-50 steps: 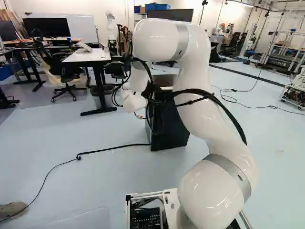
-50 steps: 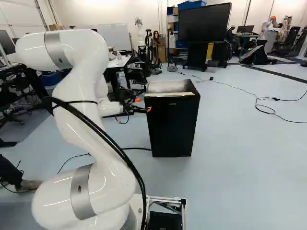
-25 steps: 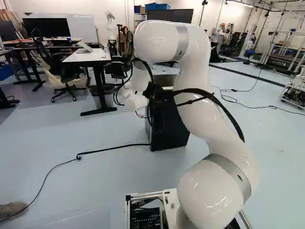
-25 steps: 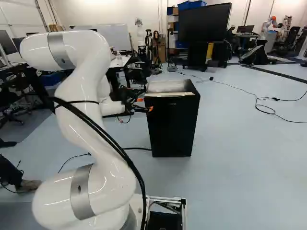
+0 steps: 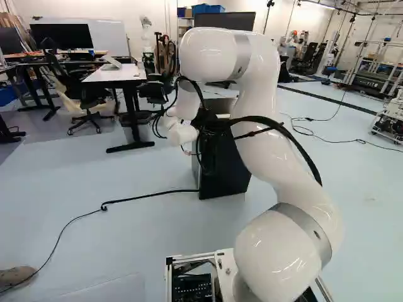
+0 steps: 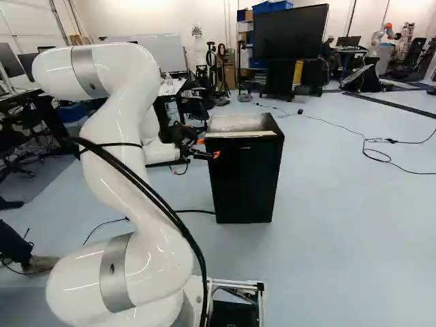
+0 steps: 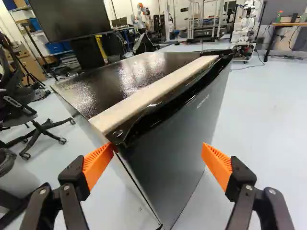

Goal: Open the fridge door

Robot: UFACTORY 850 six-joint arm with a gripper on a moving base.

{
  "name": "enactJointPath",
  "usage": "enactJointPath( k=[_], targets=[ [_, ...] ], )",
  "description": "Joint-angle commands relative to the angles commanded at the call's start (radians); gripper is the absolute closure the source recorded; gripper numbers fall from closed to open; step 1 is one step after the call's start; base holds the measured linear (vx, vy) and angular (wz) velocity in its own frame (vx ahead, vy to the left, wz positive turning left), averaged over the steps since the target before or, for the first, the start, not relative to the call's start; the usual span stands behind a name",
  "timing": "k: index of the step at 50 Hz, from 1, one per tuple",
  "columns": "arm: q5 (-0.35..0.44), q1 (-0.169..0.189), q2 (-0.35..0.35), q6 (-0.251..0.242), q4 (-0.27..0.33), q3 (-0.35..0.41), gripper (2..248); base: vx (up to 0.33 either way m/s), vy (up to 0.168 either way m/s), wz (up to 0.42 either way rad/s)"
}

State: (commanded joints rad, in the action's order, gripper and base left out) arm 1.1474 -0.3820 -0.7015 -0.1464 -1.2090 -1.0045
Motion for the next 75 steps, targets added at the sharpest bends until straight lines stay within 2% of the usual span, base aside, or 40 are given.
enactJointPath(
  k=[12, 22, 40, 75],
  targets=[
    [0.000, 0.003, 0.002, 0.000, 0.000, 0.004, 3, 0.000, 0.000, 0.000],
    [0.000, 0.001, 0.022, 0.000, 0.000, 0.036, 3, 0.000, 0.000, 0.000],
    [0.000, -0.005, 0.079, 0.000, 0.000, 0.129, 3, 0.000, -0.001, -0.002],
    [0.016, -0.048, 0.207, 0.000, -0.007, 0.334, 3, 0.000, 0.000, 0.000]
  ],
)
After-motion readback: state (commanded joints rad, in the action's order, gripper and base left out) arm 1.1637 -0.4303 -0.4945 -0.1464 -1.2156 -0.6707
